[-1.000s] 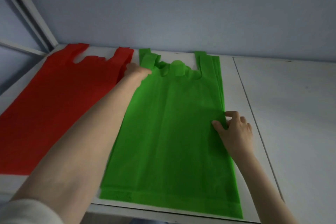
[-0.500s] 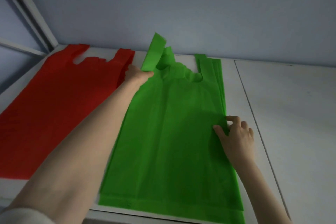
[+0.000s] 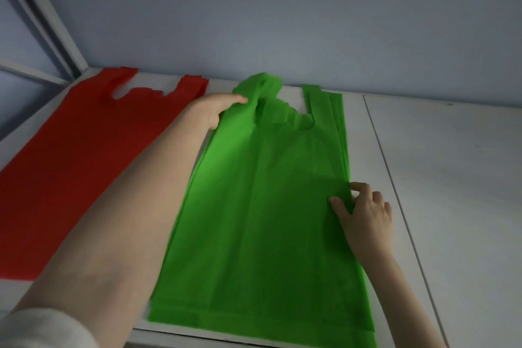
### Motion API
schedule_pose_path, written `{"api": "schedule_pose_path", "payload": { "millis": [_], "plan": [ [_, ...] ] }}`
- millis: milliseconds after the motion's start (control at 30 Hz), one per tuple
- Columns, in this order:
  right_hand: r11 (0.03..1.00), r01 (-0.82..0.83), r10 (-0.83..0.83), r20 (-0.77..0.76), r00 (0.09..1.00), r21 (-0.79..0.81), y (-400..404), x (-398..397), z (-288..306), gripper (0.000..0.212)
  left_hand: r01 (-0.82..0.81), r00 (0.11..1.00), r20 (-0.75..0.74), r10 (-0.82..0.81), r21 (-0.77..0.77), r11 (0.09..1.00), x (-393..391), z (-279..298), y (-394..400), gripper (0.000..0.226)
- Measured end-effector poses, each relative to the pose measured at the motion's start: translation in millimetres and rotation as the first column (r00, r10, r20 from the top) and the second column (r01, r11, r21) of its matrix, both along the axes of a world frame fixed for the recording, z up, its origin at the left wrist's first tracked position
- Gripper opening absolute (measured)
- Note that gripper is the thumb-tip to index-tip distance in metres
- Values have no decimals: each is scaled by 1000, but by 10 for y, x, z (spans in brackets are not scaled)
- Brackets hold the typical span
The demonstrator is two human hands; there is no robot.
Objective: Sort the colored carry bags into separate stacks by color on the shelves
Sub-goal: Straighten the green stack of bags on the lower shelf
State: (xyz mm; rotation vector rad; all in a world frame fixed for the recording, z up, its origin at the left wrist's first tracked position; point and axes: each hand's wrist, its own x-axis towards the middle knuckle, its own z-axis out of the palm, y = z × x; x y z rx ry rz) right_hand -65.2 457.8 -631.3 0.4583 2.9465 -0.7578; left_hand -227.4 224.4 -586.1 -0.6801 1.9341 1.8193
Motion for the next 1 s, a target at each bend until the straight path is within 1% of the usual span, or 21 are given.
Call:
{"api": "schedule_pose_path", "payload": {
  "millis": [67, 100, 133, 167, 233, 300, 333, 367, 433, 467, 500, 533, 600, 667, 767, 800, 833, 900, 933, 967, 1000],
  "plan": [
    [1000, -3, 3, 3, 1000, -6, -2, 8, 9, 53, -3, 999, -42, 4, 27, 1000, 8, 5, -16, 24],
    [1000, -3, 4, 4, 1000, -8, -2, 10, 12, 53, -14, 996, -93, 17, 33, 999, 20, 3, -22, 19],
    [1000, -4, 4, 6, 1000, -10, -5, 10, 17, 53, -49, 983, -173, 57, 49, 998, 22, 0, -30, 24],
    [1000, -3, 3, 8, 1000, -11, -2, 10, 20, 53, -82, 958, -269, 102, 83, 993, 9, -7, -39, 37],
    [1000, -3, 3, 8, 1000, -12, 4, 12, 25, 53, -155, 871, -447, 204, 144, 977, -12, -18, -83, 62],
    [1000, -4, 4, 7, 1000, -16, 7, 20, 25, 53, -202, 818, -523, 237, 124, 971, 7, -28, -127, 75],
    [1000, -4, 4, 7, 1000, -17, 5, 22, 27, 53, -221, 827, -519, 214, 50, 974, 21, -44, -148, 76],
    [1000, -2, 2, 8, 1000, -17, 3, 24, 26, 53, -232, 858, -482, 177, -56, 971, 32, -80, -162, 74],
    [1000, 0, 0, 3, 1000, -15, -1, 23, 21, 53, -203, 937, -329, 117, -241, 949, 42, -156, -172, 57],
    [1000, 0, 0, 1, 1000, -16, -5, 22, 22, 53, -182, 960, -257, 108, -283, 942, 58, -178, -167, 49],
    [1000, -2, 2, 0, 1000, -18, -4, 25, 23, 53, -163, 972, -214, 101, -296, 941, 63, -208, -163, 46],
    [1000, -3, 3, -1, 1000, -23, -2, 27, 25, 53, -153, 977, -192, 98, -300, 942, 71, -214, -155, 50],
    [999, -8, 9, 3, 1000, -39, 16, 36, 26, 52, -138, 979, -189, 79, -321, 937, 72, -211, -125, 55],
    [998, -18, 18, 9, 1000, -58, 40, 44, 24, 52, -134, 971, -234, 50, -356, 925, 90, -195, -79, 51],
    [996, -35, 36, 10, 999, -86, 70, 59, 21, 51, -163, 923, -384, 30, -319, 934, 87, -172, -39, 51],
    [995, -41, 42, 7, 999, -93, 77, 65, 21, 52, -153, 915, -402, 25, -287, 946, 110, -144, -25, 51],
    [994, -47, 47, 6, 999, -97, 83, 73, 22, 52, -138, 913, -408, 28, -244, 960, 126, -121, -9, 44],
    [993, -56, 57, 10, 998, -102, 92, 87, 32, 54, -118, 938, -339, 77, -103, 988, 133, -97, -7, 12],
    [993, -60, 61, 15, 998, -101, 96, 91, 35, 54, -120, 957, -268, 114, -8, 993, 148, -87, -13, 21],
    [993, -62, 64, 21, 998, -98, 101, 91, 36, 54, -145, 962, -228, 153, 52, 988, 139, -110, -24, 31],
    [994, -62, 65, 26, 998, -95, 107, 88, 38, 54, -165, 963, -209, 173, 55, 985, 126, -122, -35, 35]
  ]
}}
